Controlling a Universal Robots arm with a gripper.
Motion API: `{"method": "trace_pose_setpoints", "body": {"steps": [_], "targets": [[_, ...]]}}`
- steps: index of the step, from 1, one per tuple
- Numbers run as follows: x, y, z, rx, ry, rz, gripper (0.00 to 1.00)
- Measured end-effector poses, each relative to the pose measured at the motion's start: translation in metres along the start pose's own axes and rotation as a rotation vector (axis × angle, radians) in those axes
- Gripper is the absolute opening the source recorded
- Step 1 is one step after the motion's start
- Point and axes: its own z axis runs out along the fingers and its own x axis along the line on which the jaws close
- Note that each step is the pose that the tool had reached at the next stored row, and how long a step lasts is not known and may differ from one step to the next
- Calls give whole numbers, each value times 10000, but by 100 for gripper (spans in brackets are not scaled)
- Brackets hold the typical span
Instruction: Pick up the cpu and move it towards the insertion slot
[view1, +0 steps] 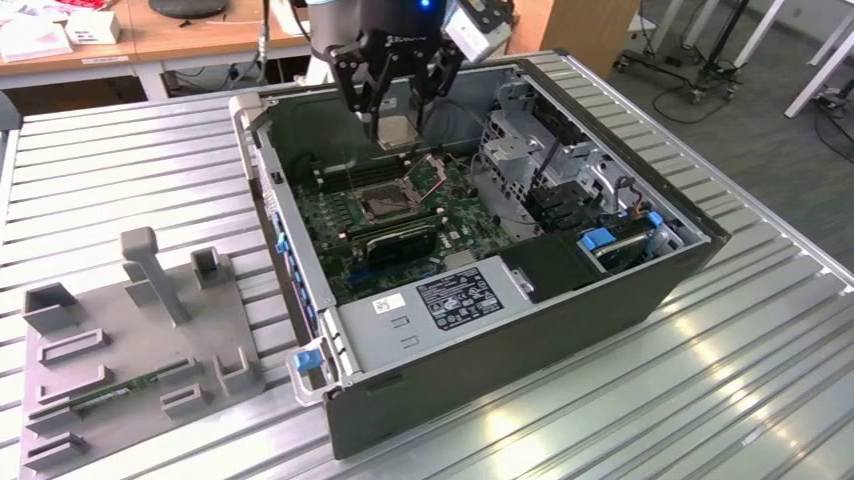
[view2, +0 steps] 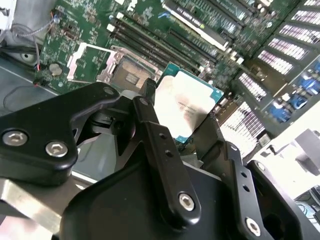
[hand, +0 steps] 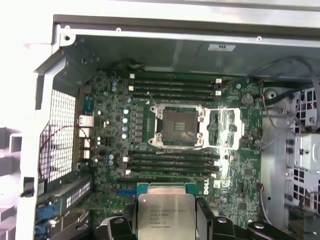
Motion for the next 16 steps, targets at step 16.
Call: {"method": "trace_pose_setpoints", "body": {"steps": [16], "targets": [[-10,374,89,-1,0,0,55]]}}
